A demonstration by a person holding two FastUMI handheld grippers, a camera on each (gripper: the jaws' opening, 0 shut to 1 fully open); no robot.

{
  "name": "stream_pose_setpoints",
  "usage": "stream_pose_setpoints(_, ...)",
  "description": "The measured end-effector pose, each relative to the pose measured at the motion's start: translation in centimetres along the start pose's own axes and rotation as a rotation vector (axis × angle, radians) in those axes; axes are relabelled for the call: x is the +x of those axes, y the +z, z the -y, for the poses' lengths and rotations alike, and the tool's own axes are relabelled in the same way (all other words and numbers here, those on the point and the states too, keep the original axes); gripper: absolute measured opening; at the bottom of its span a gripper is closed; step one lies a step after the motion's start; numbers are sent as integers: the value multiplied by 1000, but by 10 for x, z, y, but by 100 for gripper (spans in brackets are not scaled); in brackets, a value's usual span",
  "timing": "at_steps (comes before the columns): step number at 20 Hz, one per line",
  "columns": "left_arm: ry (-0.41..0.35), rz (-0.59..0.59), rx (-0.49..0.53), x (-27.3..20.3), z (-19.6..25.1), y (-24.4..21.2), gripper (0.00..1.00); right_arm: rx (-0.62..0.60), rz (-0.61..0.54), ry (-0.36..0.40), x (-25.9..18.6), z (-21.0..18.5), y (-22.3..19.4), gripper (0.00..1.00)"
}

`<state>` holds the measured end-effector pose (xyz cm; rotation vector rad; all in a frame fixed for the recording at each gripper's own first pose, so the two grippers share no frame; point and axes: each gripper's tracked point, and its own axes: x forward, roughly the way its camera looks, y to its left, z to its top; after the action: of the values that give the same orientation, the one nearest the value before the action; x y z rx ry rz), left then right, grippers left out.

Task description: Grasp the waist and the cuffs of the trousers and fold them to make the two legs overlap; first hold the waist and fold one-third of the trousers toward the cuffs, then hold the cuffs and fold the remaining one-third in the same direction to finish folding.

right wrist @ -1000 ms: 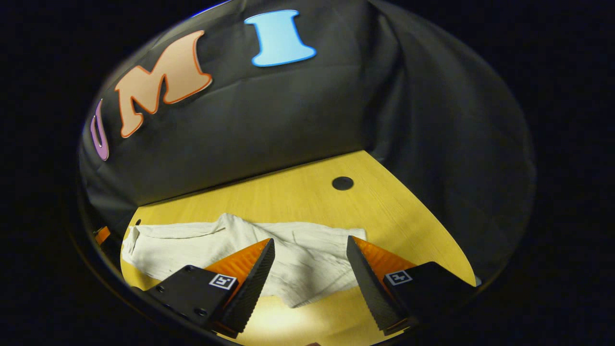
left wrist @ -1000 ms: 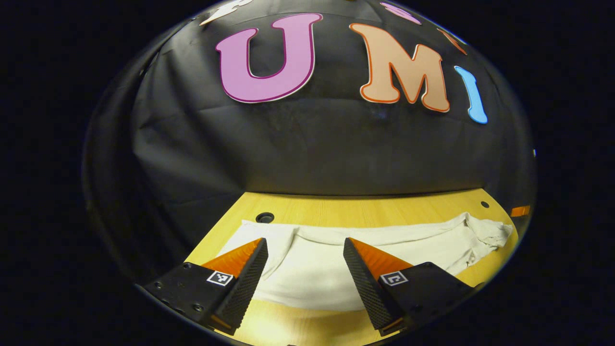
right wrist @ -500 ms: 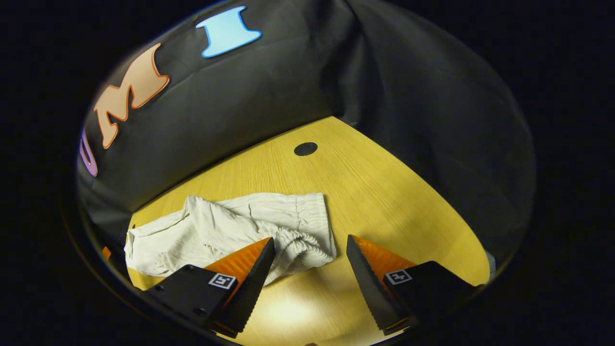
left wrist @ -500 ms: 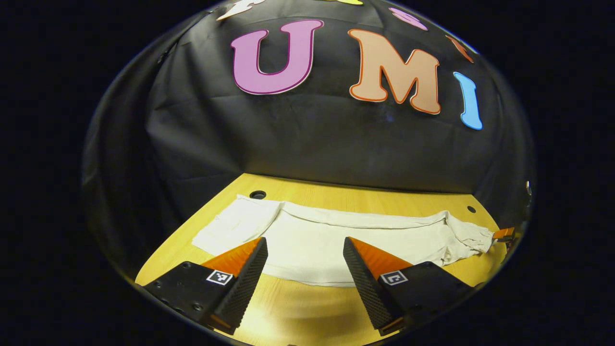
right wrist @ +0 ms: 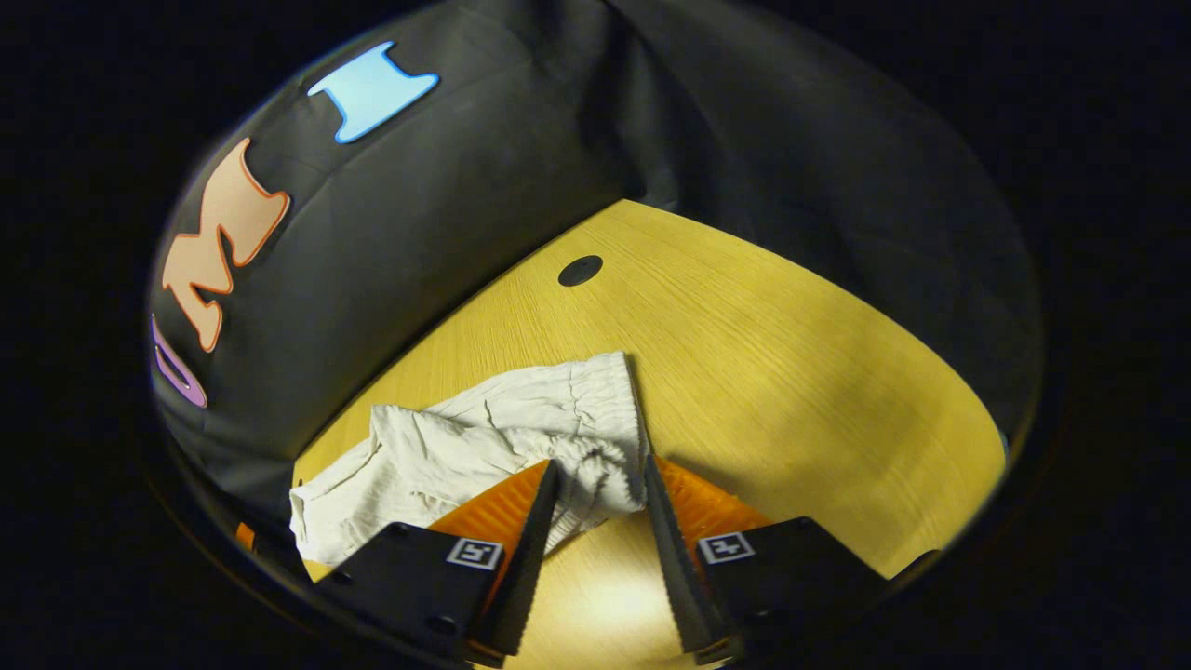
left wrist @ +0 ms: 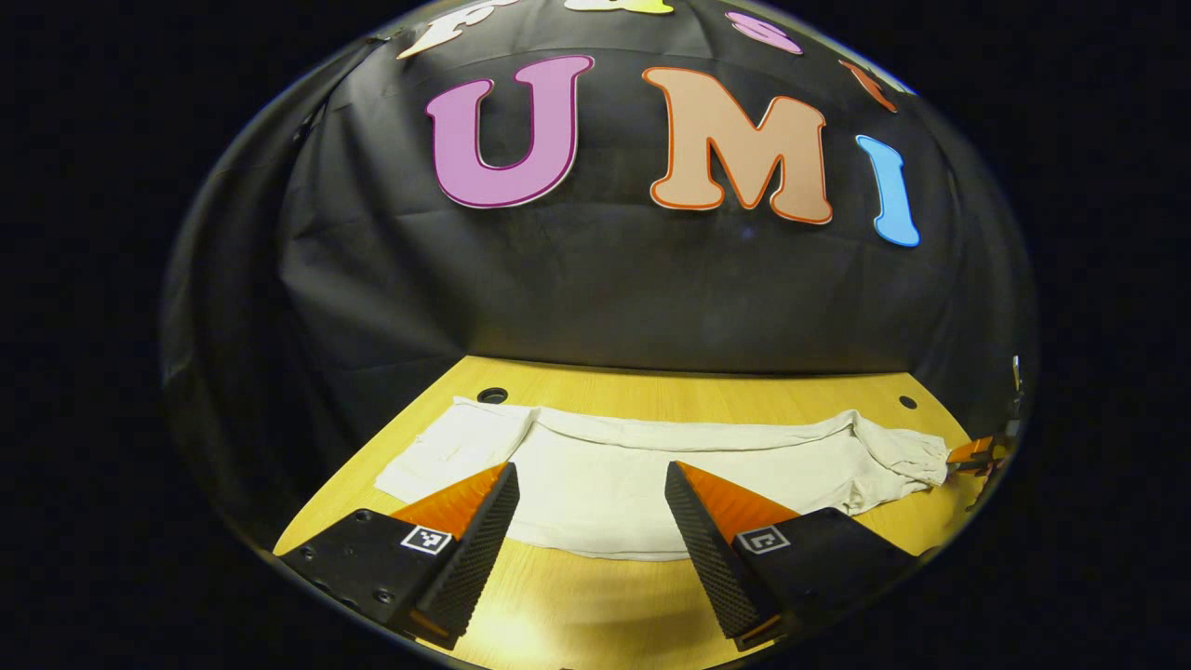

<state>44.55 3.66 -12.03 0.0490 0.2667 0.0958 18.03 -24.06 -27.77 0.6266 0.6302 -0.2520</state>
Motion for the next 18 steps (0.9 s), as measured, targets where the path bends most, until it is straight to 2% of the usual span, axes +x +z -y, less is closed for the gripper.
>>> stream_pose_setpoints(1, -9, 1, -5, 0, 2, 1, 94, 13, 7, -2, -1, 1, 2, 48)
stream_pose_setpoints(2, -20, -1, -9, 0, 4, 0, 94, 20, 11, 0, -3, 1, 5, 46)
stream_pose_setpoints(3, -30, -3, -12, 1, 5, 1, 94, 24, 18, -2, -4, 0, 6, 26)
stream_pose_setpoints(4, -39, -5, -12, 2, 7, 0, 94, 27, 28, -12, -5, 0, 8, 29)
stream_pose_setpoints(5, -48, -4, -11, 2, 10, 1, 94, 25, 37, -23, -8, 1, 10, 23)
stream_pose_setpoints(6, -57, -1, -9, 4, 10, 2, 94, 14, 48, -31, -9, -2, 12, 11)
stream_pose_setpoints(10, -94, 5, 6, 4, 6, 3, 94, -30, 120, -63, -30, -9, 29, 11)
stream_pose_setpoints(11, -104, 6, 9, 4, 4, 3, 94, -30, 144, -64, -38, -15, 38, 3)
stream_pose_setpoints(12, -116, 4, 8, 4, 2, 3, 94, -37, 167, -58, -47, -23, 45, 0)
stream_pose_setpoints(14, -139, 0, 5, 4, 0, 2, 94, -75, 211, -70, -69, -29, 49, 3)
stream_pose_setpoints(15, -148, 0, 6, 4, -2, 3, 94, -88, 225, -68, -78, -36, 50, 0)
stream_pose_setpoints(18, -177, 9, 3, 8, -5, 5, 94, -130, 283, -33, -111, -53, 70, 3)
